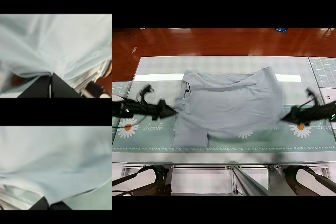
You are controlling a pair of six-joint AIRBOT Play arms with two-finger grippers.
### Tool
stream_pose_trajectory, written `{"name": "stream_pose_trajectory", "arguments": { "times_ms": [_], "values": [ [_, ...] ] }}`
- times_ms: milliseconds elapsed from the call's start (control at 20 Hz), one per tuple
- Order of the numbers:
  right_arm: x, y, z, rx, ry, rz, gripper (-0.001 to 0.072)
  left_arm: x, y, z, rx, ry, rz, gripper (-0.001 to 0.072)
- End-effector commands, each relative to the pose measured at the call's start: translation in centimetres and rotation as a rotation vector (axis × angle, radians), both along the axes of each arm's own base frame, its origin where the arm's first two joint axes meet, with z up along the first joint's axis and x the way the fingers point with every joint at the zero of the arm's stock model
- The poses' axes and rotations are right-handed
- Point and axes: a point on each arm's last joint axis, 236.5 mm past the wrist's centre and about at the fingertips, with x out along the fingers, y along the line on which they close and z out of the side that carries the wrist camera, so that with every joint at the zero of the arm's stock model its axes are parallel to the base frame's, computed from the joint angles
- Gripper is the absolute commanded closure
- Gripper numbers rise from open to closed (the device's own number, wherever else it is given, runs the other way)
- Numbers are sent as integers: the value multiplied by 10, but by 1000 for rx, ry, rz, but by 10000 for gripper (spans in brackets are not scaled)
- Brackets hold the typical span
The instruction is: Fold the shirts.
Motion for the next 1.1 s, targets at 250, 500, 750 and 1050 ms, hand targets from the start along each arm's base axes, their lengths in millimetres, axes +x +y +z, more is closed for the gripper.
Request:
{"name": "stream_pose_trajectory", "arguments": {
  "times_ms": [250,500,750,1050],
  "values": [
    [69,-1,399,-200,-1084,-101,686,54,12,392,207,-1043,148,694],
    [-14,27,491,-340,-1348,-90,686,-29,8,518,474,-1360,211,694],
    [-88,46,498,-493,-1412,-67,685,-129,26,553,797,-1469,389,693],
    [-134,33,470,-632,-1291,-141,685,-197,35,532,874,-1429,429,693]
  ]
}}
